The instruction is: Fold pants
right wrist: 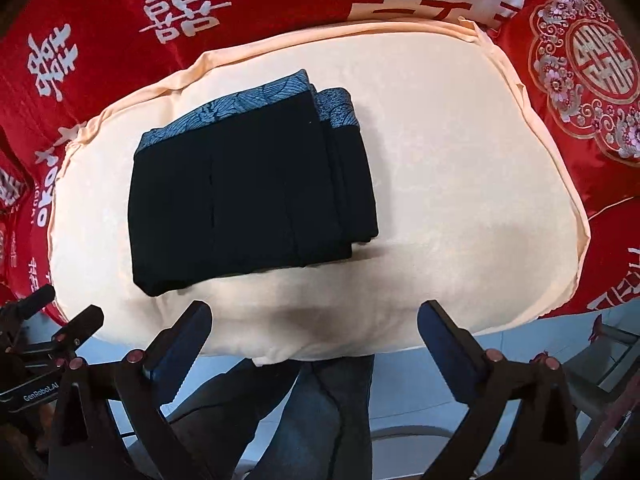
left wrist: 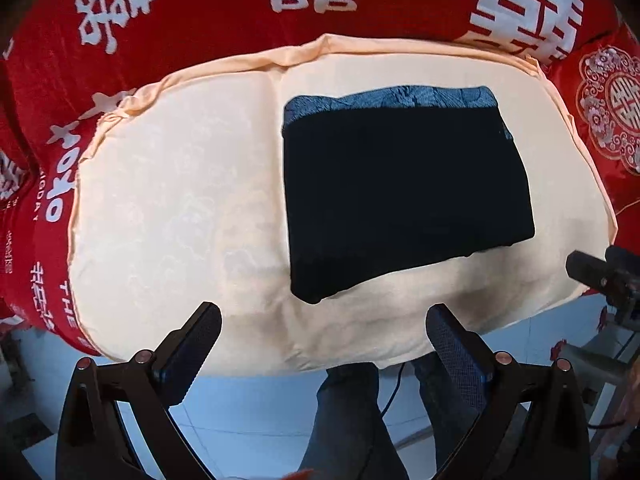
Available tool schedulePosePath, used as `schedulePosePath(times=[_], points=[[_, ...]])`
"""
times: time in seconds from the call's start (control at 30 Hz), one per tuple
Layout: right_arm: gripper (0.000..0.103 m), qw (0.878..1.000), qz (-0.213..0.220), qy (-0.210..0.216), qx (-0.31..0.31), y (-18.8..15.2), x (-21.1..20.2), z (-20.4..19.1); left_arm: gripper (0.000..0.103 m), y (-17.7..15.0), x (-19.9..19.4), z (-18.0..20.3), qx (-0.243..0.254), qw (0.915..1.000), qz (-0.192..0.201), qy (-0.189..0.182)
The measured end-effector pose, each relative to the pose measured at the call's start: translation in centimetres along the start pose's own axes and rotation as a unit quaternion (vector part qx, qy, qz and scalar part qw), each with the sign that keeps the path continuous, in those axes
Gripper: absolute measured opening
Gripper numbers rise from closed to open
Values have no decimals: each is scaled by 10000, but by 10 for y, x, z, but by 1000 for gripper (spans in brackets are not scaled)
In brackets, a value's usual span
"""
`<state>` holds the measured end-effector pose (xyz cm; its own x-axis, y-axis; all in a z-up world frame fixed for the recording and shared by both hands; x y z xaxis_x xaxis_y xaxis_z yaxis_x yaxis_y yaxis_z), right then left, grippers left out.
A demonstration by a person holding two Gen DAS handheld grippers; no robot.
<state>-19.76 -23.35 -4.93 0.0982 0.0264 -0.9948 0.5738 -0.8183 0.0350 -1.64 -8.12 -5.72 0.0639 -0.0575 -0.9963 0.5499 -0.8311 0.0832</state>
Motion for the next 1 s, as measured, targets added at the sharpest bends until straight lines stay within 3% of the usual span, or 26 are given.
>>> schedulePosePath(times=[0.27,1.0], points=[[103,10000,34,12,-91,-3,-15,-15,103,-1,-12,-6,-156,9997,46,185],[103,9990,222,-36,-375,7,-33,-38,103,4,-25,2,-198,9997,102,116]])
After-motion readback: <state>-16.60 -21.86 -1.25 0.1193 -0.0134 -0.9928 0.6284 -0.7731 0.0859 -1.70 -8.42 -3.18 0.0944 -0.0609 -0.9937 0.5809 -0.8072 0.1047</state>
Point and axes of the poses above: each gripper's, at about its wrist camera, not at the fingertips, and x roughly the way its jaws point, z to its right, y to its top, the point moved 6 cm from there along x, roughly the way its jaws point, and after that the axes turned 2 degrees about y, right-handed, at the moved point
